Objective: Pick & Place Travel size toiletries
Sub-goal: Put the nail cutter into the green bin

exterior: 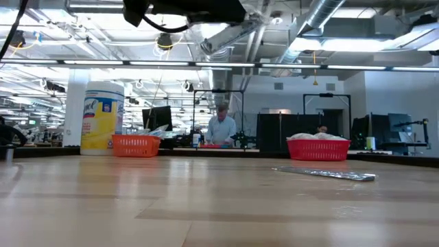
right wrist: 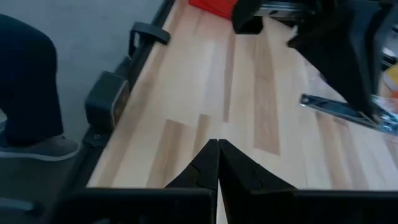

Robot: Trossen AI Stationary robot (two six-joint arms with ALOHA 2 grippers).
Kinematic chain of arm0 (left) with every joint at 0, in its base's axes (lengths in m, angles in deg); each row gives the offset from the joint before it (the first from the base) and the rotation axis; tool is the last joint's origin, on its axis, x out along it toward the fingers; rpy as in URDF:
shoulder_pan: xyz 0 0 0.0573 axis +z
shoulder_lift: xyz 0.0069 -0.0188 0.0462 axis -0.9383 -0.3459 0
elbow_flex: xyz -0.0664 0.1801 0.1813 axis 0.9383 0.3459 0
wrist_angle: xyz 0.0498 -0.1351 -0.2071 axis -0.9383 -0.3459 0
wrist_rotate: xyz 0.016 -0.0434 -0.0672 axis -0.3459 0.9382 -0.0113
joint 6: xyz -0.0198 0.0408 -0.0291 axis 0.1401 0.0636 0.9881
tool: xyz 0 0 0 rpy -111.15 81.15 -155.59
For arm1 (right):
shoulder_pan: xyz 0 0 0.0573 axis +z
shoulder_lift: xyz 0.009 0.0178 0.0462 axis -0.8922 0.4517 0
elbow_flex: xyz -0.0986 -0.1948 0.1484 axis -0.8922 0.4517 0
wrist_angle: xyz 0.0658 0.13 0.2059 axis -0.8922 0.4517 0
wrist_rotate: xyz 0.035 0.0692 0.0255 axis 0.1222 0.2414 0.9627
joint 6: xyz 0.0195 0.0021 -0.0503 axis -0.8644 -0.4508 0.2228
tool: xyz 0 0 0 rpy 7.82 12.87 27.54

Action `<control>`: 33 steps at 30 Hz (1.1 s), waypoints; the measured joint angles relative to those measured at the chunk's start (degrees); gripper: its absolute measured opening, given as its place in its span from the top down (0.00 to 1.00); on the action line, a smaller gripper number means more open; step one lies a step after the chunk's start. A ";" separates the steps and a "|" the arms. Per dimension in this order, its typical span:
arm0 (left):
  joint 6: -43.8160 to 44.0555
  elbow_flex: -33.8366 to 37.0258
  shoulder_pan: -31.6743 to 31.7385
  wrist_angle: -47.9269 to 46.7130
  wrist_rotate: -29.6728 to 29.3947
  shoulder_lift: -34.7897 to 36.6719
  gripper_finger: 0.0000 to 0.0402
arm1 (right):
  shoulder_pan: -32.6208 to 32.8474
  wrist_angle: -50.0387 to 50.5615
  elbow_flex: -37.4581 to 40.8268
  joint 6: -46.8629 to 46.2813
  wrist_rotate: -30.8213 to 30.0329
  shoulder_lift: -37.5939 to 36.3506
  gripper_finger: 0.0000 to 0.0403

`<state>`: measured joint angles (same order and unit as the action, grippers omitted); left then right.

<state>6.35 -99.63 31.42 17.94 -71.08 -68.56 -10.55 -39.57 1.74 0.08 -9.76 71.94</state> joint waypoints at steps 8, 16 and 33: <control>-0.83 0.00 -0.79 0.18 -0.94 0.07 1.00 | -0.10 -1.04 0.00 1.82 0.82 0.00 1.00; -7.14 0.00 -2.67 6.13 -2.82 0.07 1.00 | 0.07 -2.78 0.00 3.87 1.03 0.00 1.00; -12.26 0.00 -7.65 12.07 -8.24 0.07 1.00 | -3.77 -43.96 14.08 16.99 17.23 -2.79 1.00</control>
<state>-5.91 -99.63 23.77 30.00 -79.32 -68.49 -14.33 -83.53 15.81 17.07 7.46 69.15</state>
